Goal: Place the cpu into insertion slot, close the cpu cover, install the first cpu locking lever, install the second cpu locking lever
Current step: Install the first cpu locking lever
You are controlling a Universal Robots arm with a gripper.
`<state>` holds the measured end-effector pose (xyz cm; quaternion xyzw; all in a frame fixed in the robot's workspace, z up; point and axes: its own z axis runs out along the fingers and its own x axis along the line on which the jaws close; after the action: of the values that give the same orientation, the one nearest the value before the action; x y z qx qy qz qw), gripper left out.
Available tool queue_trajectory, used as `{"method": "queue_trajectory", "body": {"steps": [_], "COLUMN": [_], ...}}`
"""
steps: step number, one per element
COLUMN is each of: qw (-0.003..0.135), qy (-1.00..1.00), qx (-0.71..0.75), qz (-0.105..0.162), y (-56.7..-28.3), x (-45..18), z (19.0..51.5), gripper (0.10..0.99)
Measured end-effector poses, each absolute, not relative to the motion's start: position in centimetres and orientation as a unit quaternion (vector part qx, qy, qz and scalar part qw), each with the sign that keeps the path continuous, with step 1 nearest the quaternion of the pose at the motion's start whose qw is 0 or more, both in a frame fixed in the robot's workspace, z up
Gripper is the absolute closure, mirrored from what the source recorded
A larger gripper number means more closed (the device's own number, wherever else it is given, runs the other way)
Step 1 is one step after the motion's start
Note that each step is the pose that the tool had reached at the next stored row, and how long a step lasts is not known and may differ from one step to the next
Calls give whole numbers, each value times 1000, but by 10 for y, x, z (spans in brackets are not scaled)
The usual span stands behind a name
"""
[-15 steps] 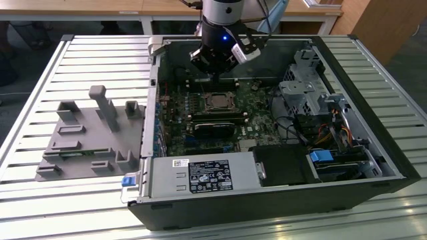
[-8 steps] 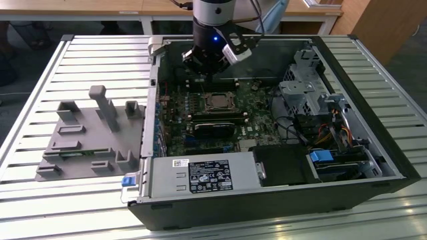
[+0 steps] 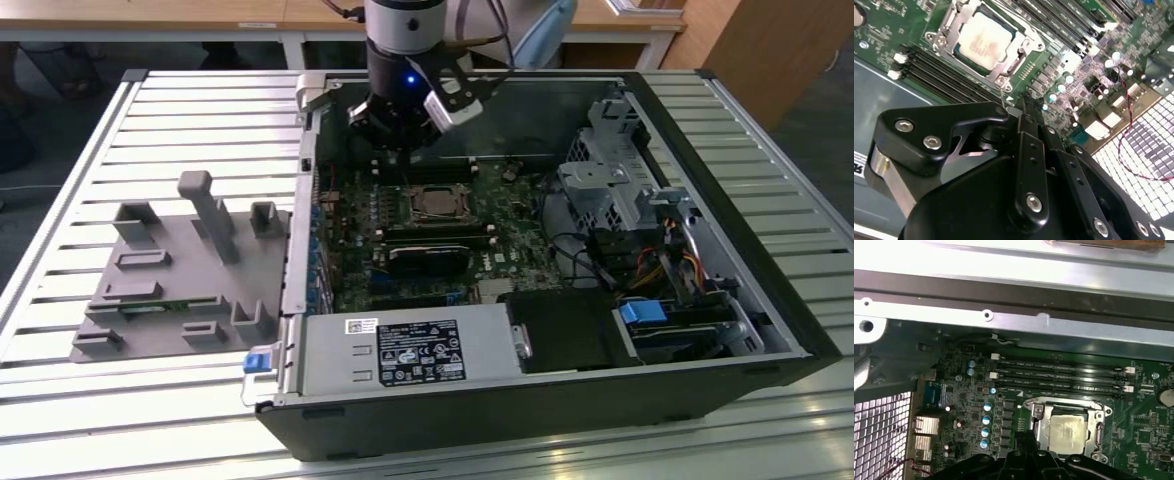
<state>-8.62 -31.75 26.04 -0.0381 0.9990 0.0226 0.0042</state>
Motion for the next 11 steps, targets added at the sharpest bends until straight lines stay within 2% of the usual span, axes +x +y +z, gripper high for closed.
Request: {"method": "queue_trajectory", "body": {"steps": [11], "qw": [5], "qy": [999], "qx": [-37], "qz": [26], "y": [-313], "x": [-100], "z": [255], "gripper": [980]}}
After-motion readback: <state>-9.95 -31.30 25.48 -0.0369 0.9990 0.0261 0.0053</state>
